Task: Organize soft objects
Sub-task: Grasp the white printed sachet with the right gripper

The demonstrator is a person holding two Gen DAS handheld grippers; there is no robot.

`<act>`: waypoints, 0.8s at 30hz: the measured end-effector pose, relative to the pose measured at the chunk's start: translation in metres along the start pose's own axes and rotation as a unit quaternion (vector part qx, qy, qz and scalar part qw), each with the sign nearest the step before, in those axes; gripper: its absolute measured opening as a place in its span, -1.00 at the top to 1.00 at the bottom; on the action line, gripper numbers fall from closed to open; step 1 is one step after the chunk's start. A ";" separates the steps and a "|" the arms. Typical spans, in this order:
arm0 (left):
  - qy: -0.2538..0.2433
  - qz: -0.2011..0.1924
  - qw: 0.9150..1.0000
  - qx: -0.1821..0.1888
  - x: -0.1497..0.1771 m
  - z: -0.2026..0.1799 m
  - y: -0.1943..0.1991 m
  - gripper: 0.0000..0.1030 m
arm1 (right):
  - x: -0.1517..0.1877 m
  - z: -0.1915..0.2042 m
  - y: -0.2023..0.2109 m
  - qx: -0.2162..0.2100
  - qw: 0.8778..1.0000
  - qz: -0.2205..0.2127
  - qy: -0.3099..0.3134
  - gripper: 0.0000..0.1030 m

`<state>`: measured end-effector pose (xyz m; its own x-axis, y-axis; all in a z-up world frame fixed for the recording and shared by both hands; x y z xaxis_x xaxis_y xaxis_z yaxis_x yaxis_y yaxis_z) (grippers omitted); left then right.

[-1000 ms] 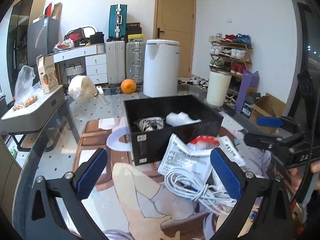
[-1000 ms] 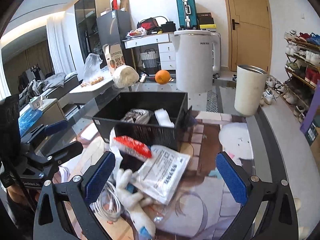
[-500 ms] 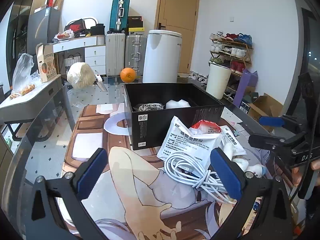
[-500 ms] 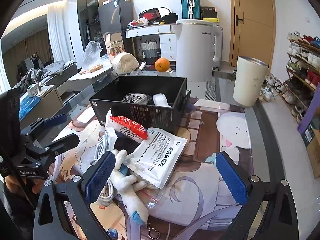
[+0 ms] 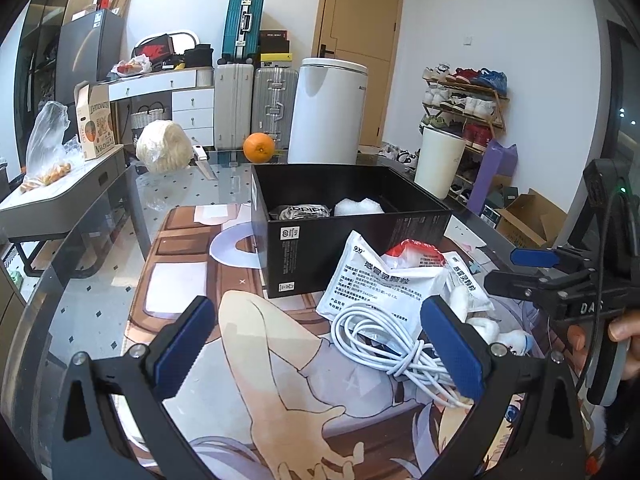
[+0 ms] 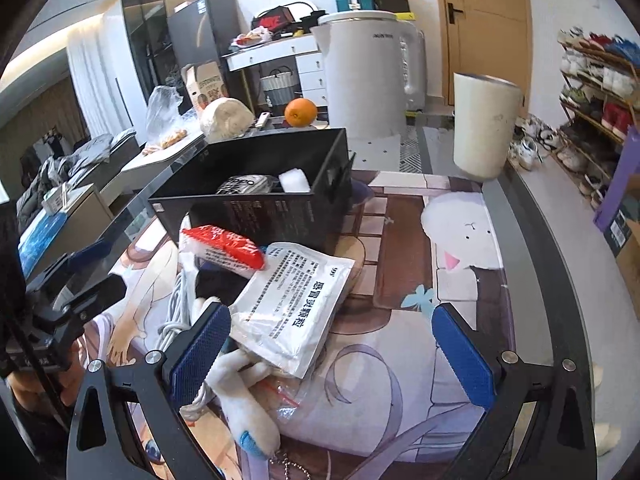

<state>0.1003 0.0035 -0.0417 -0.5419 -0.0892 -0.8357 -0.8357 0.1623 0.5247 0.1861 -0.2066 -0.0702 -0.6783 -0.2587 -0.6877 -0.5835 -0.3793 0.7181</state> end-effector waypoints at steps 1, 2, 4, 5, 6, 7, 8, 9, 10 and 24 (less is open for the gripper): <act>0.000 0.000 1.000 -0.001 0.000 0.000 0.000 -1.00 | -0.001 -0.001 -0.002 0.001 1.000 0.002 -0.005 -0.99; 0.000 0.001 1.000 -0.001 0.000 0.000 0.000 -1.00 | -0.002 -0.001 -0.003 0.000 1.000 0.003 -0.008 -0.99; -0.001 0.002 1.000 -0.001 0.000 0.000 -0.001 -1.00 | -0.004 0.000 -0.007 -0.001 1.000 0.006 -0.009 -0.99; -0.001 0.002 1.000 -0.001 0.000 0.000 -0.001 -1.00 | -0.005 0.001 -0.009 0.002 1.000 0.008 -0.008 -0.99; -0.001 0.003 1.000 -0.001 0.000 0.000 -0.001 -1.00 | -0.006 0.002 -0.012 0.006 1.000 0.011 -0.003 -0.99; -0.001 0.003 1.000 -0.001 0.001 0.000 -0.001 -1.00 | -0.007 0.002 -0.014 0.009 1.000 0.013 -0.001 -0.99; -0.001 0.003 1.000 0.000 0.001 0.000 -0.001 -1.00 | -0.008 0.002 -0.016 0.012 1.000 0.016 0.000 -0.99; -0.001 0.004 1.000 0.000 0.001 0.000 -0.002 -1.00 | -0.009 0.002 -0.019 0.016 1.000 0.020 0.000 -0.99; -0.001 0.005 1.000 0.000 0.001 -0.001 -0.002 -1.00 | -0.008 0.001 -0.022 0.019 1.000 0.024 -0.002 -0.99; -0.004 0.012 1.000 0.001 0.002 -0.003 -0.004 -1.00 | -0.007 0.019 -0.052 0.015 0.998 0.067 0.013 -0.99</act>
Point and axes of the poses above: each gripper's, at about its wrist camera, not at the fingertips, and y roughly against the way its jaws point, z to its left, x to its underside, the point moved 8 cm from there along -y, roughly the way its jaws point, and after that the axes turned 3 degrees about x, right-handed, at the moved point
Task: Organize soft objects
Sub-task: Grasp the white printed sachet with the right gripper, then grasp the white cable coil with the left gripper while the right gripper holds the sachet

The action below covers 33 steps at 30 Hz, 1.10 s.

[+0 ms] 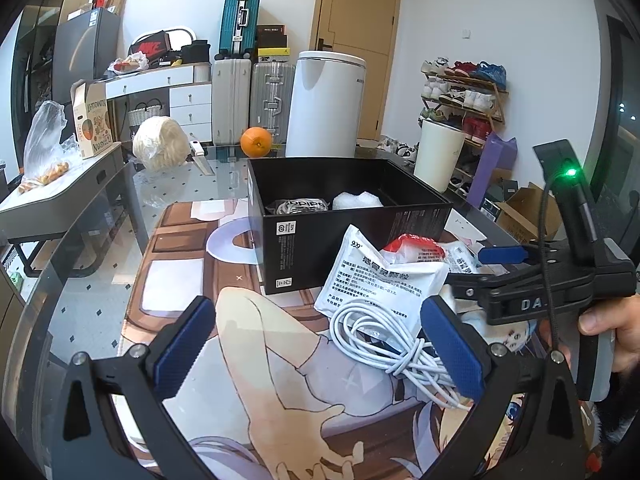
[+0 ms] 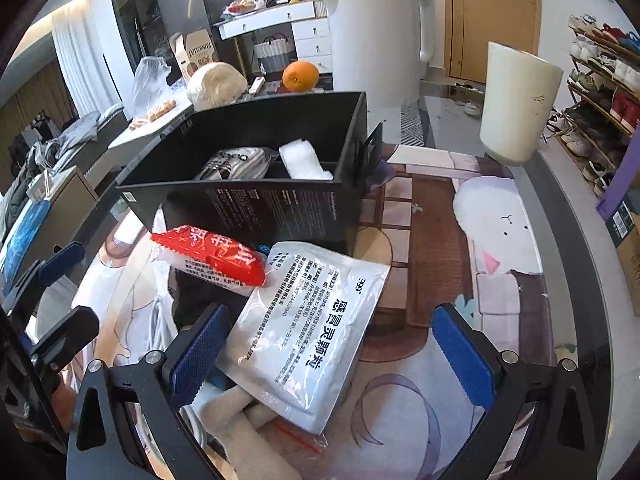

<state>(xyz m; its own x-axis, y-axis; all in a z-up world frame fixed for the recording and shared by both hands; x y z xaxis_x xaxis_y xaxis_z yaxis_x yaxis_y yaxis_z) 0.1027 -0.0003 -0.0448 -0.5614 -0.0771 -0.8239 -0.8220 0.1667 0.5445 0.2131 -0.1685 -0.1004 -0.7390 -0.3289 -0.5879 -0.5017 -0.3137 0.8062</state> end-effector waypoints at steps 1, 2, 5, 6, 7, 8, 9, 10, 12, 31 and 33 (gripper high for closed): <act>0.000 0.000 1.000 0.001 0.000 0.000 0.000 -1.00 | 0.000 0.001 -0.002 0.002 1.000 0.002 0.002 -0.99; 0.000 0.001 1.000 0.001 0.000 0.000 0.000 -1.00 | 0.000 0.001 -0.003 0.006 1.000 0.003 0.005 -0.99; 0.000 0.002 1.000 0.001 0.000 0.000 -0.001 -1.00 | 0.000 0.003 -0.003 0.013 1.000 0.001 0.013 -0.99; 0.000 0.003 1.000 0.000 0.000 0.001 -0.002 -1.00 | 0.000 0.002 -0.002 0.016 1.000 0.000 0.015 -0.99; -0.001 0.002 1.000 0.000 0.000 0.001 -0.002 -1.00 | 0.000 0.002 -0.001 0.021 1.000 0.000 0.017 -0.99; -0.001 0.002 1.000 0.000 0.000 0.001 -0.002 -1.00 | 0.000 0.001 0.001 0.023 1.000 -0.001 0.017 -0.99; -0.002 0.003 1.000 0.000 0.000 0.001 -0.002 -1.00 | 0.000 0.001 0.002 0.025 1.000 -0.003 0.017 -0.99; -0.002 0.003 1.000 0.000 0.000 0.001 -0.002 -1.00 | 0.001 0.001 0.003 0.026 1.000 -0.004 0.018 -0.98; -0.002 0.003 1.000 0.000 0.000 0.001 -0.002 -1.00 | 0.001 0.001 0.005 0.028 0.999 -0.007 0.021 -0.96; -0.001 0.004 1.000 0.000 0.002 0.001 -0.004 -1.00 | 0.003 0.003 0.024 0.000 0.999 -0.031 0.039 0.16; 0.000 0.005 1.000 0.000 0.002 0.001 -0.004 -1.00 | 0.002 0.001 0.029 0.000 0.998 -0.039 0.039 0.17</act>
Point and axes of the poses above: each gripper's, at about its wrist camera, not at the fingertips, and y roughly against the way its jaws point, z to its left, x to its underside, the point moved 8 cm from there along -y, roughly the way its jaws point, and after that the axes turned 3 degrees about x, right-handed, at the moved point
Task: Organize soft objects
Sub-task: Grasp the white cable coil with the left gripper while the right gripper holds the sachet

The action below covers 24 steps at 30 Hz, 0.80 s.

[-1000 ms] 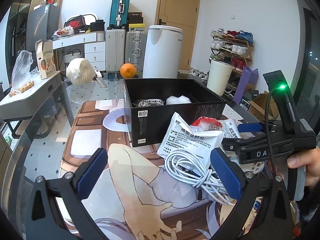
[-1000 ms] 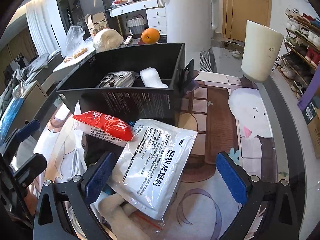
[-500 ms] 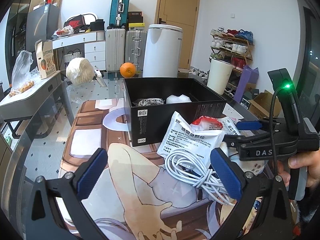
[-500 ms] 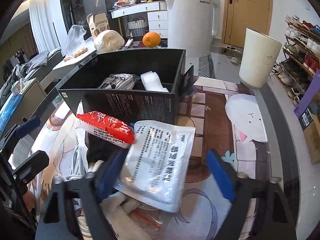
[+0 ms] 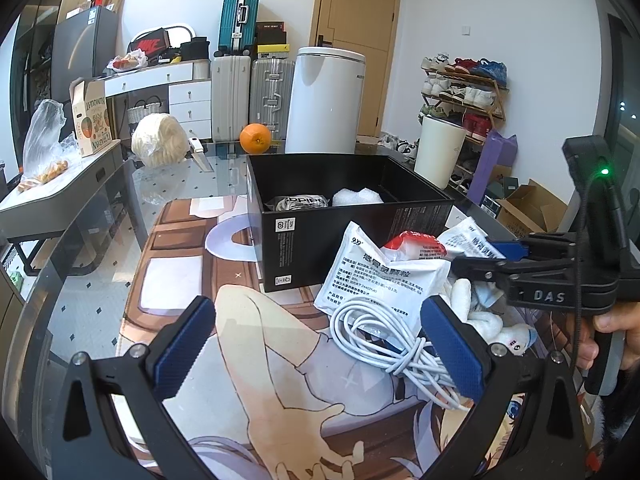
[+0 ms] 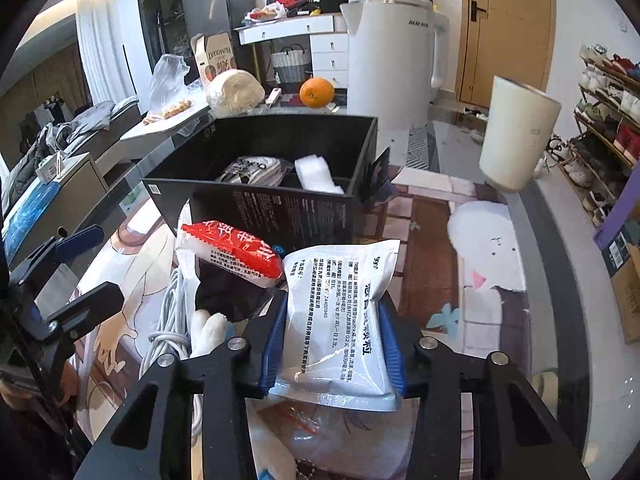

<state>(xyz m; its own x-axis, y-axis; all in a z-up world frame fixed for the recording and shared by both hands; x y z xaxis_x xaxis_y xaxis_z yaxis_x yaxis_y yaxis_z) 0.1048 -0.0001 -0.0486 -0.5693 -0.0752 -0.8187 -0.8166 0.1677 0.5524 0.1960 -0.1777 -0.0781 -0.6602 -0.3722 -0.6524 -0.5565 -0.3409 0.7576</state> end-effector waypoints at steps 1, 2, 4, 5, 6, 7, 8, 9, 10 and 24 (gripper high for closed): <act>0.000 0.000 1.000 0.001 0.000 0.000 0.000 -1.00 | 0.000 0.000 0.003 -0.003 1.000 -0.005 0.000 0.17; 0.000 0.000 1.000 0.000 0.000 0.000 0.000 -1.00 | -0.001 -0.001 0.006 -0.006 1.000 -0.013 0.001 0.17; 0.000 0.000 1.000 0.000 0.000 0.000 0.000 -1.00 | -0.002 -0.002 0.012 -0.006 1.000 -0.023 0.001 0.17; 0.000 0.000 1.000 0.000 0.000 0.000 0.000 -1.00 | -0.002 -0.003 0.014 -0.008 1.000 -0.027 0.000 0.17; -0.001 0.001 1.000 0.001 0.001 0.000 -0.001 -1.00 | -0.003 -0.003 0.017 -0.011 0.999 -0.031 -0.003 0.17; 0.000 0.002 1.000 0.002 0.001 0.000 -0.001 -1.00 | -0.004 -0.004 0.018 -0.013 0.999 -0.033 -0.005 0.17; 0.000 0.003 1.000 0.002 0.002 0.000 -0.002 -1.00 | -0.004 -0.004 0.020 -0.013 0.999 -0.036 -0.005 0.17; 0.000 0.004 1.000 0.002 0.002 0.000 -0.002 -1.00 | -0.005 -0.004 0.022 -0.014 0.999 -0.039 -0.006 0.17; -0.001 0.005 1.000 0.002 0.002 0.000 -0.003 -1.00 | -0.006 -0.005 0.024 -0.015 0.999 -0.042 -0.008 0.17; -0.039 0.070 0.997 0.001 0.017 -0.036 -0.014 -1.00 | -0.013 -0.009 0.037 -0.013 0.998 -0.066 -0.013 0.17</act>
Point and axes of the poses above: each gripper's, at about its wrist camera, not at the fingertips, and y roughly against the way its jaws point, z to its left, x to its underside, the point moved 8 cm from there along -y, roughly the way its jaws point, and after that the axes turned 3 degrees about x, right-handed, at the moved point
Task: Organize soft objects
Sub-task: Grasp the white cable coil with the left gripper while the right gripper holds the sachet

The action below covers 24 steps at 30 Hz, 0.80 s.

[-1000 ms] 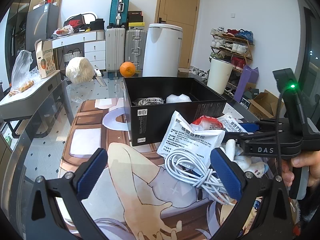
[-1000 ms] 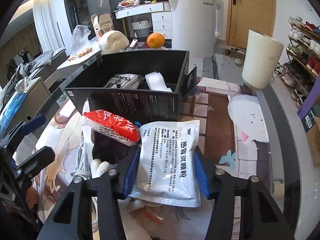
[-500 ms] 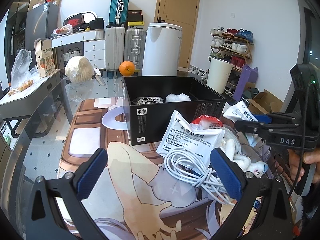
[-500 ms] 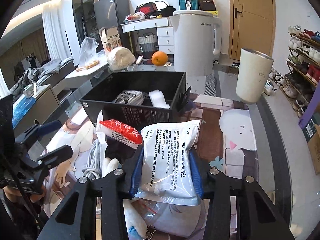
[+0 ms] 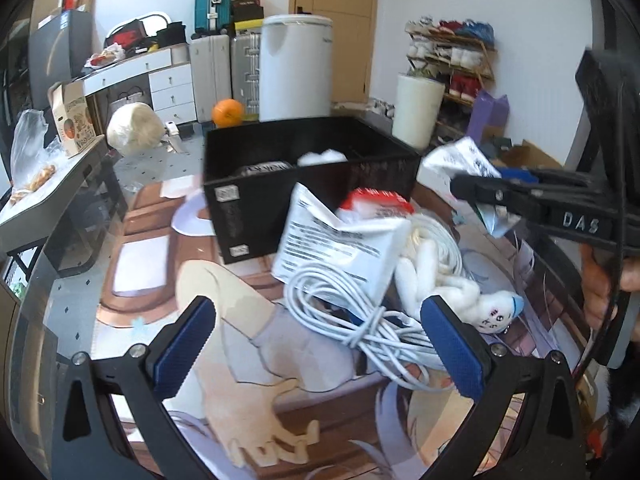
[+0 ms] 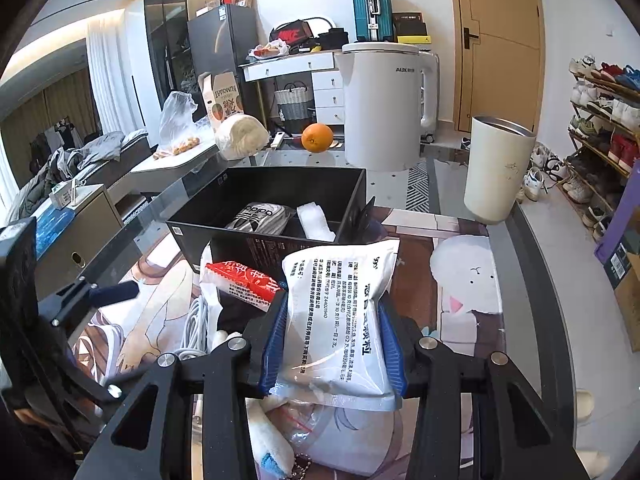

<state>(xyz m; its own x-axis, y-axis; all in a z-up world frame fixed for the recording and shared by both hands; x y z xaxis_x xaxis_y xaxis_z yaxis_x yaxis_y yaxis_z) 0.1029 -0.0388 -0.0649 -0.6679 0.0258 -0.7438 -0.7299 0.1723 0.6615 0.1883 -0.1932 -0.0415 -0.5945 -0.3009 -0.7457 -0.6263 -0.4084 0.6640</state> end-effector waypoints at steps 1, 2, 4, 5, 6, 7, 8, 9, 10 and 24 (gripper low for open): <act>-0.002 0.007 1.000 -0.001 0.002 -0.002 -0.003 -1.00 | 0.000 0.001 -0.001 -0.001 1.000 0.000 0.001 0.17; -0.004 0.012 1.000 -0.002 0.003 -0.004 -0.005 -1.00 | 0.000 0.002 -0.001 -0.001 1.000 0.000 0.002 0.17; -0.005 0.021 1.000 -0.010 0.005 -0.003 -0.006 -1.00 | 0.000 0.003 -0.001 -0.002 1.000 0.000 0.003 0.17; -0.002 0.025 1.000 -0.012 0.006 -0.002 -0.007 -1.00 | 0.000 0.004 -0.002 -0.002 1.000 0.000 0.003 0.17; 0.000 0.029 0.999 -0.016 0.008 0.001 -0.007 -1.00 | 0.000 0.004 -0.002 -0.002 1.000 0.000 0.003 0.17; 0.006 0.035 0.999 -0.021 0.010 0.006 -0.007 -1.00 | 0.000 0.004 -0.002 -0.002 1.000 0.001 0.003 0.17; 0.012 0.039 0.999 -0.023 0.011 0.012 -0.007 -1.00 | 0.000 0.004 -0.002 -0.002 1.000 0.001 0.003 0.17; 0.019 0.040 0.999 -0.023 0.012 0.016 -0.006 -1.00 | 0.000 0.004 -0.003 -0.002 1.000 0.002 0.003 0.17; 0.030 0.039 0.999 -0.022 0.013 0.022 -0.004 -1.00 | 0.001 0.004 -0.003 -0.002 1.000 0.003 0.002 0.17; 0.047 0.037 0.998 -0.033 0.022 0.043 0.006 -1.00 | 0.001 0.010 -0.004 -0.005 1.000 0.005 0.007 0.17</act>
<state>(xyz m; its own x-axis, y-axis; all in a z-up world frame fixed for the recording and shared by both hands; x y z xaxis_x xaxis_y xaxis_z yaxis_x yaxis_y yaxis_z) 0.0905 0.0047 -0.0811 -0.7285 -0.0579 -0.6826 -0.6843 0.1081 0.7211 0.1850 -0.1837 -0.0445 -0.5935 -0.3168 -0.7399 -0.6155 -0.4136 0.6709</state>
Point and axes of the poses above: each gripper's, at about its wrist camera, not at the fingertips, and y roughly against the way its jaws point, z to its left, x to its underside, the point moved 8 cm from there along -y, roughly the way its jaws point, and after that the axes turned 3 degrees about x, right-handed, at the moved point
